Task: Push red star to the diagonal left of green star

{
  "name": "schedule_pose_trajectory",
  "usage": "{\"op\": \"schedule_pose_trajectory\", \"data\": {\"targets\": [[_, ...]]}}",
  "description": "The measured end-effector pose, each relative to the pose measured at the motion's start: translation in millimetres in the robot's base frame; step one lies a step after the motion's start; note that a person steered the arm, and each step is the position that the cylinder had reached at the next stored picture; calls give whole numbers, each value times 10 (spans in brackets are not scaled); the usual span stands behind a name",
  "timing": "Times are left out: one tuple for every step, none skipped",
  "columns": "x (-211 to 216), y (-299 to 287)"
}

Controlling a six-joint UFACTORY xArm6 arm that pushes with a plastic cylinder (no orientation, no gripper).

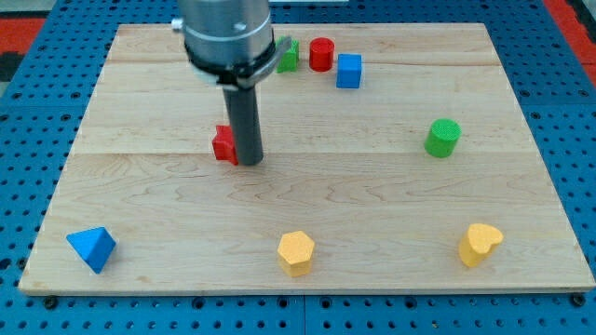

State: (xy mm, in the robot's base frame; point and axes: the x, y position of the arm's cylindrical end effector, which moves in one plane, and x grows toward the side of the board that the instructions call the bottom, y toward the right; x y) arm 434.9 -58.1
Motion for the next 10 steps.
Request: {"op": "schedule_pose_trajectory", "data": {"targets": [[-454,27],[-504,30],[-217,120],[715,274],[825,112],[662,-276],[473,-353],[120,-305],[-154,-245],[-343,-229]]}}
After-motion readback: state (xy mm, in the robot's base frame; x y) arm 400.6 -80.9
